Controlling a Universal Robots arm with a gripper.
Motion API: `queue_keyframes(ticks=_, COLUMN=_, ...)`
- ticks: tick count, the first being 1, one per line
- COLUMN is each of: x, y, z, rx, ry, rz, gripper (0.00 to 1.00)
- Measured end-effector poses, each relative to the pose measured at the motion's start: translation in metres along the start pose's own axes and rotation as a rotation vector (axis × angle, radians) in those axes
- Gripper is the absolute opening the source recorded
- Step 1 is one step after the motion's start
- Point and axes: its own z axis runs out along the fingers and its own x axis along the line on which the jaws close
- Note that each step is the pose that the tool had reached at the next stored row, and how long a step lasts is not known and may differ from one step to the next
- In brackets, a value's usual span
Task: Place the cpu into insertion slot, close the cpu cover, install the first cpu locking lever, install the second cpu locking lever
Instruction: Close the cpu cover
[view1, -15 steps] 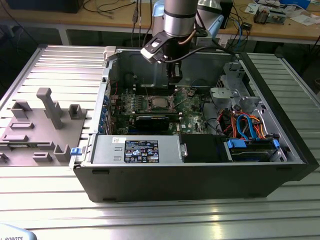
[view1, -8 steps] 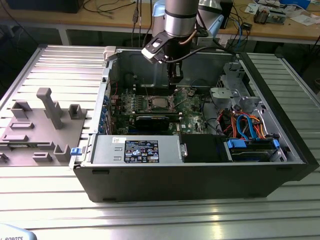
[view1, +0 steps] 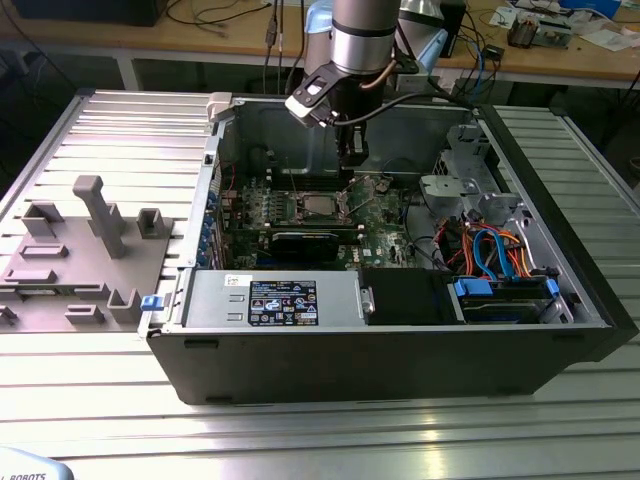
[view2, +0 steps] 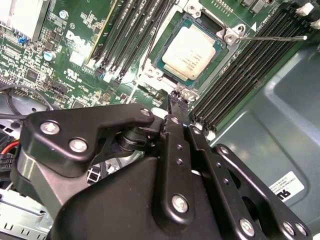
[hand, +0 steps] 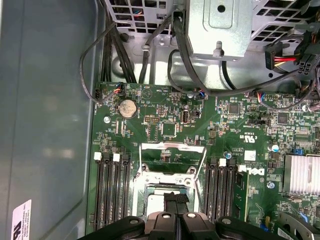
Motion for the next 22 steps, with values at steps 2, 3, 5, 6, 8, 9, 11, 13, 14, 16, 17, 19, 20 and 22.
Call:
queue_keyframes(ticks=2, x=0.0000, y=0.0000, z=0.0000, rx=0.0000, ry=0.0000, rz=0.000, gripper=0.11)
queue_keyframes(ticks=3, x=0.0000, y=0.0001, z=0.0000, rx=0.0000, ry=0.0000, rz=0.000, gripper=0.11)
queue_keyframes(ticks=5, x=-0.0001, y=0.0007, z=0.0001, rx=0.0000, ry=0.0000, rz=0.000, gripper=0.11)
queue_keyframes(ticks=6, x=-0.0001, y=0.0008, z=0.0001, rx=-0.0001, ry=0.0001, rz=0.000, gripper=0.11)
queue_keyframes(ticks=8, x=-0.0001, y=0.0024, z=0.0002, rx=0.0000, ry=0.0000, rz=0.000, gripper=0.11)
queue_keyframes(ticks=9, x=-0.0001, y=0.0025, z=0.0002, rx=0.0000, ry=0.0001, rz=0.000, gripper=0.11)
queue_keyframes(ticks=11, x=-0.0002, y=0.0029, z=0.0002, rx=0.0000, ry=0.0001, rz=0.000, gripper=0.11)
queue_keyframes(ticks=13, x=-0.0002, y=0.0034, z=0.0002, rx=0.0000, ry=0.0000, rz=0.000, gripper=0.11)
queue_keyframes(ticks=14, x=-0.0002, y=0.0035, z=0.0003, rx=0.0000, ry=0.0000, rz=0.000, gripper=0.11)
queue_keyframes(ticks=16, x=-0.0002, y=0.0038, z=0.0003, rx=-0.0001, ry=0.0001, rz=0.000, gripper=0.11)
queue_keyframes(ticks=17, x=-0.0002, y=0.0039, z=0.0003, rx=0.0000, ry=0.0001, rz=0.000, gripper=0.11)
queue_keyframes(ticks=19, x=-0.0003, y=0.0043, z=0.0003, rx=0.0000, ry=0.0000, rz=0.000, gripper=0.11)
queue_keyframes(ticks=20, x=-0.0003, y=0.0047, z=0.0003, rx=0.0000, ry=0.0001, rz=0.000, gripper=0.11)
queue_keyframes(ticks=22, x=-0.0003, y=0.0054, z=0.0004, rx=0.0000, ry=0.0000, rz=0.000, gripper=0.11)
